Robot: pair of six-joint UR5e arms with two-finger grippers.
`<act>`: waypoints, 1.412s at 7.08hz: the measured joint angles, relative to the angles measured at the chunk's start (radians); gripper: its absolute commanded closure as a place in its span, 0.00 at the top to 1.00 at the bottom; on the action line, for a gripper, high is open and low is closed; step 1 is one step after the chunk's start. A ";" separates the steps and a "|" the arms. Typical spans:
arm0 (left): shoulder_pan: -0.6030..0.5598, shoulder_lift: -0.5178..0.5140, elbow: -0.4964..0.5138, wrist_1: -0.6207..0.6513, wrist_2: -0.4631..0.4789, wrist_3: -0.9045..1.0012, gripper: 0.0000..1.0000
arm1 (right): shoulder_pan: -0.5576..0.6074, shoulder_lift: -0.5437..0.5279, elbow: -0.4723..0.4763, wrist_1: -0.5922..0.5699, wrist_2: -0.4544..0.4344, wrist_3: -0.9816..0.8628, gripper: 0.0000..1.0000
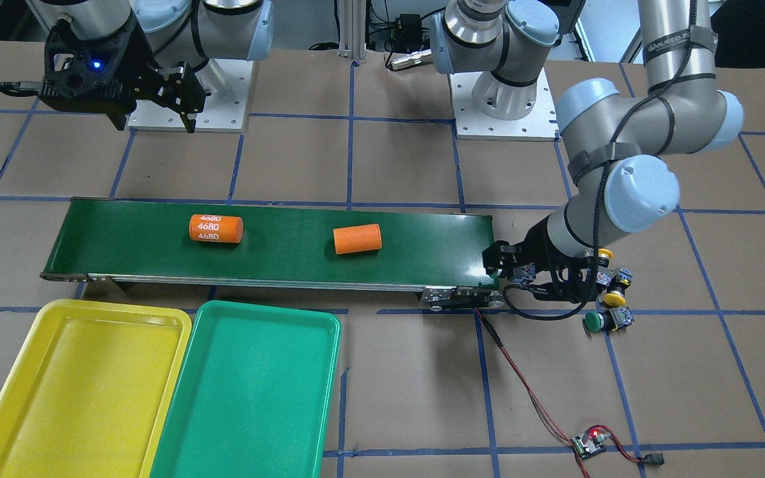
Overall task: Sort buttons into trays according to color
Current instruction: 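Place the green-capped button on the conveyor with the left gripper, then grasp another green button with left gripper while right gripper lowers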
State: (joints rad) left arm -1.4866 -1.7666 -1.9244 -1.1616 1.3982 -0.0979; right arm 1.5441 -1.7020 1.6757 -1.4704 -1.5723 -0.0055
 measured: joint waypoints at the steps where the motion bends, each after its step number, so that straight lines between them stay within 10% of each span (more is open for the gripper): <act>1: -0.057 0.024 -0.024 0.021 -0.004 -0.134 0.50 | -0.001 0.000 0.000 -0.001 0.000 -0.001 1.00; 3: -0.167 0.023 -0.043 0.044 0.049 -0.316 0.97 | 0.000 0.000 -0.001 -0.003 0.000 -0.001 1.00; 10: -0.030 0.032 0.076 0.020 0.038 -0.202 1.00 | 0.000 0.000 -0.001 -0.004 0.000 0.000 1.00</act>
State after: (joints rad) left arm -1.5165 -1.7345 -1.8480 -1.1414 1.4361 -0.2997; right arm 1.5445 -1.7016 1.6751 -1.4742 -1.5726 -0.0059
